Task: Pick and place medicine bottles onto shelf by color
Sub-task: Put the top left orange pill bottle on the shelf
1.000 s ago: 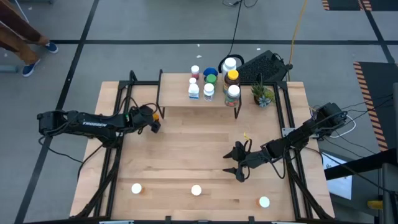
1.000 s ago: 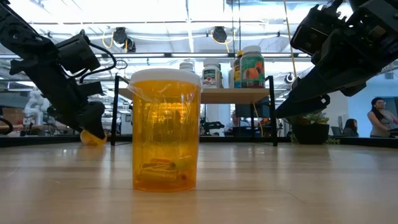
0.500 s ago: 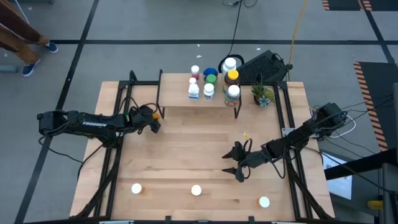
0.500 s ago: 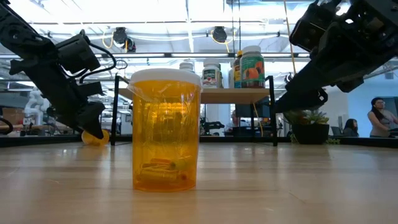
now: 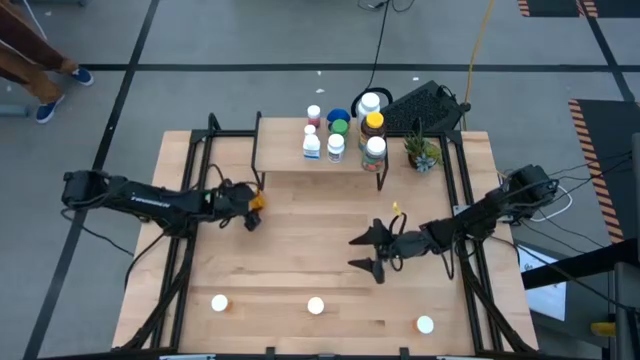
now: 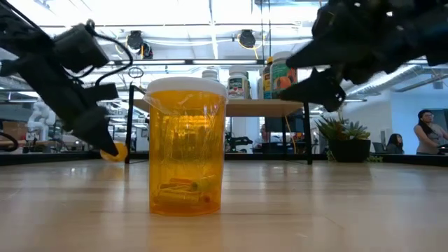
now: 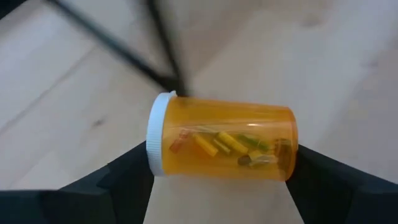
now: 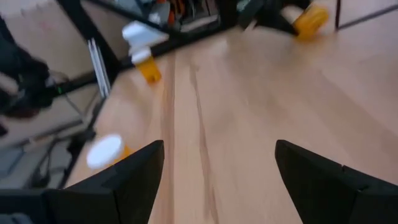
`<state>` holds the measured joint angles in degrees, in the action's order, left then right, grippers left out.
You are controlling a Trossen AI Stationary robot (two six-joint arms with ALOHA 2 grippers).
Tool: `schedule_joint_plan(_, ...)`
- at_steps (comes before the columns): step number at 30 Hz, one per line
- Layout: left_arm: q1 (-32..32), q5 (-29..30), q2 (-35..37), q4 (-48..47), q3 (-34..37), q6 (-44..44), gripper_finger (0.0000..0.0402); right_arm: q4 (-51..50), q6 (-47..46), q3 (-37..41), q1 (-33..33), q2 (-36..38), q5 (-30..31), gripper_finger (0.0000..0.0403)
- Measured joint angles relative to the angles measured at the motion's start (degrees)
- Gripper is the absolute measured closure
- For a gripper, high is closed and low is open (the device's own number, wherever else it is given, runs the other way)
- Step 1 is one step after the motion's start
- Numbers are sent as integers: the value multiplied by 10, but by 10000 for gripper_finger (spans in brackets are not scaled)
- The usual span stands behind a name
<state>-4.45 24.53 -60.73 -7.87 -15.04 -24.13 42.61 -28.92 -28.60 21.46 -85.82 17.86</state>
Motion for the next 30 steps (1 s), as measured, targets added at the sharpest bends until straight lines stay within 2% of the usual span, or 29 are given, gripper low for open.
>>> schedule_joint_plan(4, 69, -9, 0, 0, -20, -15, 93, 33, -16, 0, -21, -4, -6, 103)
schedule_joint_plan(9, 177, -3, 0, 42, -41, 8, 60, 76, -75, 0, -44, -37, -57, 103)
schedule_joint_plan(16, 294, 81, 0, 185, -41, 102, 95, 145, -227, -68, -72, -155, -102, 99)
schedule_joint_plan(20, 328, 111, 0, 246, -41, 168, 93, 160, -304, -140, -90, -225, -159, 89)
schedule_joint_plan(24, 343, 116, -1, 293, -41, 218, 66, 185, -346, -208, -111, -275, -194, 82)
schedule_joint_plan(30, 348, 110, -40, 387, -41, 292, 85, 229, -348, -293, -130, -322, -191, 81)
